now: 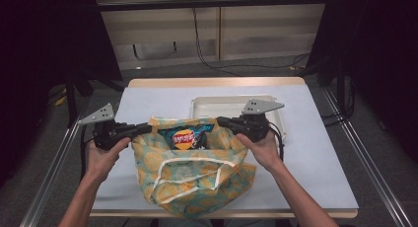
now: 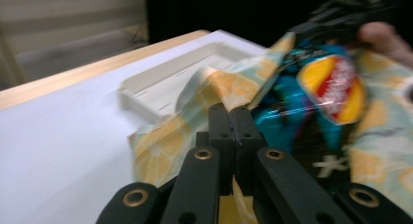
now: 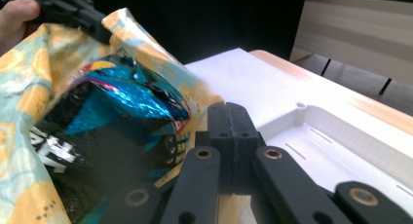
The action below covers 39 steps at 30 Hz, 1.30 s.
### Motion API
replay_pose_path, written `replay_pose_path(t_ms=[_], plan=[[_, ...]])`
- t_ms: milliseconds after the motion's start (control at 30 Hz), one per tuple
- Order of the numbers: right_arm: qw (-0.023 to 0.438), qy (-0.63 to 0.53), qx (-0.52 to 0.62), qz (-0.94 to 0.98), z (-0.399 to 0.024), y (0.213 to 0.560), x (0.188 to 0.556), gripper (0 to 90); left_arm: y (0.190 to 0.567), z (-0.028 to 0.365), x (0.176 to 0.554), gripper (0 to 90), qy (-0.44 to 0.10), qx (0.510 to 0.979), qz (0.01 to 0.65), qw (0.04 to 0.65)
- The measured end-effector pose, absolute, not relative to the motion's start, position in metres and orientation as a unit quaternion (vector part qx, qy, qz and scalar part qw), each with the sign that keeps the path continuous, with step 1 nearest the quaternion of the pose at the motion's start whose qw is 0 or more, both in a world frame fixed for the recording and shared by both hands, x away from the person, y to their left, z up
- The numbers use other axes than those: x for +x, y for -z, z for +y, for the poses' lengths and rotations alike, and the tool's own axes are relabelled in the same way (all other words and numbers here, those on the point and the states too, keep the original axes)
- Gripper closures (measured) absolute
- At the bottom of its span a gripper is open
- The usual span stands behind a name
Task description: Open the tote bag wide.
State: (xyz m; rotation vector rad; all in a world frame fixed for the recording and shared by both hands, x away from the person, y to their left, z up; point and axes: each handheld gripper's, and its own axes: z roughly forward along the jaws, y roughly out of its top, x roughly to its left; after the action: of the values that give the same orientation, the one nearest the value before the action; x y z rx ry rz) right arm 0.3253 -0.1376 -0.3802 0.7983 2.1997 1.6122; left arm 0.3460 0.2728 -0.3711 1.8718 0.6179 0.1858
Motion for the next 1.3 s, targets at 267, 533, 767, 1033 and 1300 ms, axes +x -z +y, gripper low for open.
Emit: replay_pose_path(t_ms=[267, 533, 767, 1033, 1300], plan=[[0.134, -0.521, 0.288, 0.792, -0.132, 0.403, 0.326, 90.0, 0.412, 0.268, 0.352, 90.0, -0.03, 0.81, 0.296, 0.505], [0.122, -0.513, 0.252, 0.812, -0.13, 0.4, 0.292, 90.0, 0.414, 0.268, 0.319, 89.8, 0.014, 0.828, 0.25, 0.503], [0.114, -0.484, 0.267, 0.825, -0.138, 0.429, 0.284, 90.0, 0.442, 0.249, 0.319, 89.4, 0.032, 0.849, 0.251, 0.464], [0.106, -0.472, 0.274, 0.831, -0.148, 0.445, 0.276, 90.0, 0.46, 0.244, 0.315, 88.5, 0.047, 0.86, 0.247, 0.444], [0.101, -0.453, 0.278, 0.841, -0.149, 0.456, 0.275, 90.0, 0.473, 0.24, 0.313, 86.4, 0.057, 0.868, 0.246, 0.428]])
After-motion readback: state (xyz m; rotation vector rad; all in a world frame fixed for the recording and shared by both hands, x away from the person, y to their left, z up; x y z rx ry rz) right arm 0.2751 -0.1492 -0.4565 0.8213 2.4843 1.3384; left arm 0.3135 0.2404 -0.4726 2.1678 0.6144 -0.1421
